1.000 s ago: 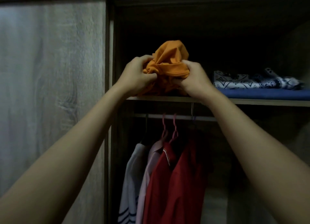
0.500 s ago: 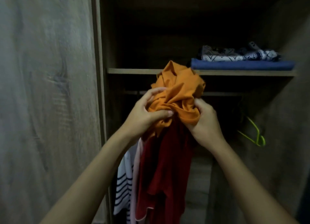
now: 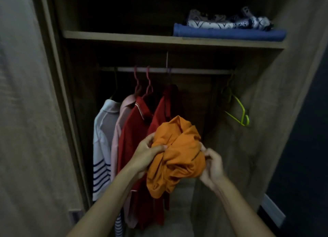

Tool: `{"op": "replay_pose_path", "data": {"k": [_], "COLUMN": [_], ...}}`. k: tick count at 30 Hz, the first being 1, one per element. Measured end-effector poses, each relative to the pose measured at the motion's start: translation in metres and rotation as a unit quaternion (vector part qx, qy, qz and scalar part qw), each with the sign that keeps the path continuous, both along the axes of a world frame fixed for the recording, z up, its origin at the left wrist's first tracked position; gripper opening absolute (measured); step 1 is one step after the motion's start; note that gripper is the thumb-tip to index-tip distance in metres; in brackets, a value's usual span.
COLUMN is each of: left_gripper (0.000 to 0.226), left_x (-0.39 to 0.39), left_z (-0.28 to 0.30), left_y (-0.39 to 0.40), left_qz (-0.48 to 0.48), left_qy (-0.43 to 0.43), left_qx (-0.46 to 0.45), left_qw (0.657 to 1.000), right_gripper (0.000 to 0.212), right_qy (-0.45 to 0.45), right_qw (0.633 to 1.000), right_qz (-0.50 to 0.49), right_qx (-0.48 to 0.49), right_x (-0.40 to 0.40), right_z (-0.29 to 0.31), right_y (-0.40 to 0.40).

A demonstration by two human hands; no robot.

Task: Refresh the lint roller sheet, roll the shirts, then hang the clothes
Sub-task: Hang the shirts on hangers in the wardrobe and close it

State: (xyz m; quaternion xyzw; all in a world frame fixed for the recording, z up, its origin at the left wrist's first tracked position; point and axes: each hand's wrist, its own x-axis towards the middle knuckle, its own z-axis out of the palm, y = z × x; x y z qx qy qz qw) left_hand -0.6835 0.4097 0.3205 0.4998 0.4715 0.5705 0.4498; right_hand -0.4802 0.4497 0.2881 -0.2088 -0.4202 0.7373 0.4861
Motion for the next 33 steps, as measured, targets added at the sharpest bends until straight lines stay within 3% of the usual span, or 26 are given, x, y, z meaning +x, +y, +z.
{"op": "replay_pose_path", "data": {"k": [2, 6, 15, 22, 26, 29, 33], "left_gripper": [0.038, 0.029, 0.028, 0.026, 0.045, 0.064, 0.113], "left_x": [0.011, 0.023, 0.018, 0.032, 0.046, 0.047, 0.038], "left_z": [-0.009, -0.021, -0.006, -0.010, -0.022, -0.030, -0.036], "left_y": [0.006, 0.024, 0.053, 0.067, 0.069, 0.072, 0.075], "left_qz": [-0.005, 0.027, 0.001, -0.033, -0.011, -0.006, -0.042], "left_qy": [-0.006, -0.022, 0.090, 0.231, 0.346, 0.369, 0.385], "left_qx": [-0.027, -0.070, -0.027, -0.022, -0.018, -0.023, -0.041], "left_qw": [1.000, 0.997, 0.996, 0.972, 0.938, 0.929, 0.921], "right_gripper": [0.060, 0.094, 0.074, 0.061, 0.062, 0.067, 0.065], "right_qy": [-0.034, -0.170, -0.315, -0.314, -0.267, -0.232, -0.206], "right_qw": [0.998, 0.983, 0.945, 0.946, 0.953, 0.959, 0.964], "right_qz": [-0.018, -0.069, -0.085, -0.071, -0.105, -0.114, -0.113], "right_qx": [-0.046, -0.017, 0.025, -0.047, -0.098, -0.113, -0.123], "right_x": [0.008, 0.017, 0.050, 0.051, 0.048, 0.045, 0.045], "right_z": [-0.007, -0.010, -0.016, -0.031, -0.032, -0.030, -0.028], "right_y": [0.008, 0.021, 0.053, 0.066, 0.073, 0.074, 0.072]}}
